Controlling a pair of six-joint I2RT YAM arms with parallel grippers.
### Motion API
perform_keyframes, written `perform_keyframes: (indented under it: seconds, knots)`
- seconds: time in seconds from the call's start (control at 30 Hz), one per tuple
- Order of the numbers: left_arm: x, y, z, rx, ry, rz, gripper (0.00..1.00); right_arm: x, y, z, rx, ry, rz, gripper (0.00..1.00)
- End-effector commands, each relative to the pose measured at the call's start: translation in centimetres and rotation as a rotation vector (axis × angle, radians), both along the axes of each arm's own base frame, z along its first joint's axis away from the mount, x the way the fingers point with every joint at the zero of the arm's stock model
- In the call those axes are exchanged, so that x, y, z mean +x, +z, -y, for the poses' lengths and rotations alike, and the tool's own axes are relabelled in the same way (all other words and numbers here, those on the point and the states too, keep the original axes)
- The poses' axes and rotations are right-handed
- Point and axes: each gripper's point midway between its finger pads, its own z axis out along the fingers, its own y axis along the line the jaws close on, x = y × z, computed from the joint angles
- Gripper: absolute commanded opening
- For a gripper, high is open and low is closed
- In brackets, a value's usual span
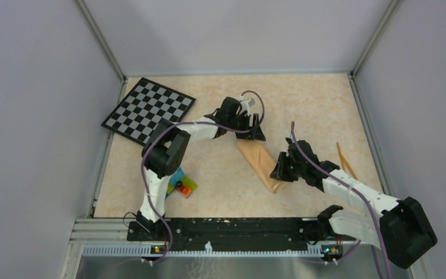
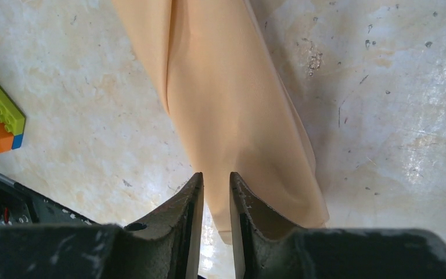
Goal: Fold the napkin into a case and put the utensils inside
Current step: Smooth out the smaller rectangle-folded napkin at the center of the board, then rotate the smaller rectangle-folded napkin at the center of the board.
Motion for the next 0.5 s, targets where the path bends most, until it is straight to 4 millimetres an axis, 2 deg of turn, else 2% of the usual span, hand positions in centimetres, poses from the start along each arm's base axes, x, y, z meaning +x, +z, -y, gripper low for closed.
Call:
perform_keyframes:
  seconds: [0.0, 0.07, 0.13, 0.23, 0.37, 0.47]
  knots:
    - [0.2, 3.3, 0.0, -0.002, -0.073, 0.043, 0.77, -0.3, 1.0, -0.4, -0.001, 0.040, -0.008, 0.23]
    - [-0.3, 5.7, -0.1, -0.033, -0.084, 0.071, 0.79, -0.5, 1.0, -0.2, -0.002, 0.035, -0.003, 0.24]
    - [-1.1, 6.8, -0.5, -0.045, -0.080, 0.067, 0.80, -0.6, 0.9, 0.5, -0.033, 0.008, -0.011, 0.24]
    - [-2.1, 6.6, -1.3, -0.050, -0.055, 0.048, 0.81, -0.8, 0.2, 1.4, -0.064, -0.035, -0.024, 0.25]
    - [-3.1, 5.1, -2.4, -0.039, -0.007, 0.013, 0.81, -0.3, -1.9, 3.3, -0.086, -0.146, -0.087, 0.26]
    - [-3.8, 6.8, -2.6, -0.086, -0.002, 0.033, 0.83, 0.7, -3.6, 5.7, -0.079, -0.280, -0.131, 0.25]
